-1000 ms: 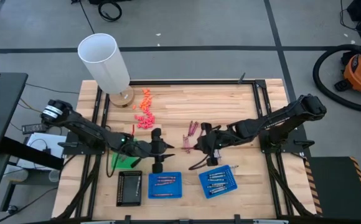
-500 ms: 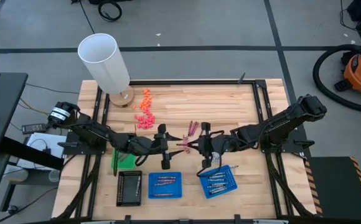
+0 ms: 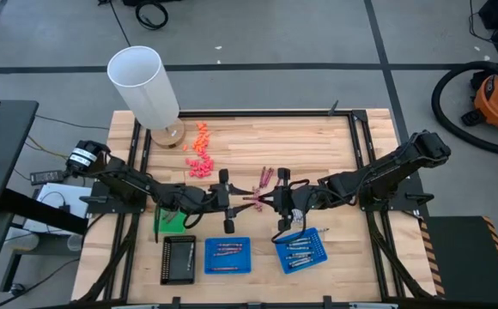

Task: Sort crayons
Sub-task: Put the red crayon into the green basket

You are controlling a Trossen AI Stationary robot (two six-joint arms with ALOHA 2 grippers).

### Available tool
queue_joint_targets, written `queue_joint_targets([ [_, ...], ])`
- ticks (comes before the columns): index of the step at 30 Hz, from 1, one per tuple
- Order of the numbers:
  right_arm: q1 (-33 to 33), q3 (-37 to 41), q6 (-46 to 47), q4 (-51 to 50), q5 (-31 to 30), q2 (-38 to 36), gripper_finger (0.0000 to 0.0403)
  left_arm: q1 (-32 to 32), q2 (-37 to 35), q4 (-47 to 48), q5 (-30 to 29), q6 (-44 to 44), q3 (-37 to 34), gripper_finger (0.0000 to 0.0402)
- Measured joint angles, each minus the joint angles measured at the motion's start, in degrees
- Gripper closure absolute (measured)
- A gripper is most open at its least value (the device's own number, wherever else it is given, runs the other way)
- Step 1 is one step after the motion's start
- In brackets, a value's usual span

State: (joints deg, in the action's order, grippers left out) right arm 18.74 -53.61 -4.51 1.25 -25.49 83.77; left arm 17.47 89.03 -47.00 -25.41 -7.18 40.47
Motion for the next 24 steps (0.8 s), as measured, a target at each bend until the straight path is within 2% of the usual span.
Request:
queue_joint_targets([
  [12,0.0,2.5,1.7,1.1,0.0,0.0,0.0364,-0.9,0.0,0.0,0.4,0.6,0.0,0.0373],
  [17,0.0,2.5,1.7,1.3,0.7,0.0,0.0358,-1.1,0.0,-0.1,0.5,0.7,0.0,0.0373],
  [24,0.0,2.5,1.8,1.7,1.1,0.0,0.0309,-0.4,-0.7,1.3,-0.4,0.3,0.0,0.0365],
])
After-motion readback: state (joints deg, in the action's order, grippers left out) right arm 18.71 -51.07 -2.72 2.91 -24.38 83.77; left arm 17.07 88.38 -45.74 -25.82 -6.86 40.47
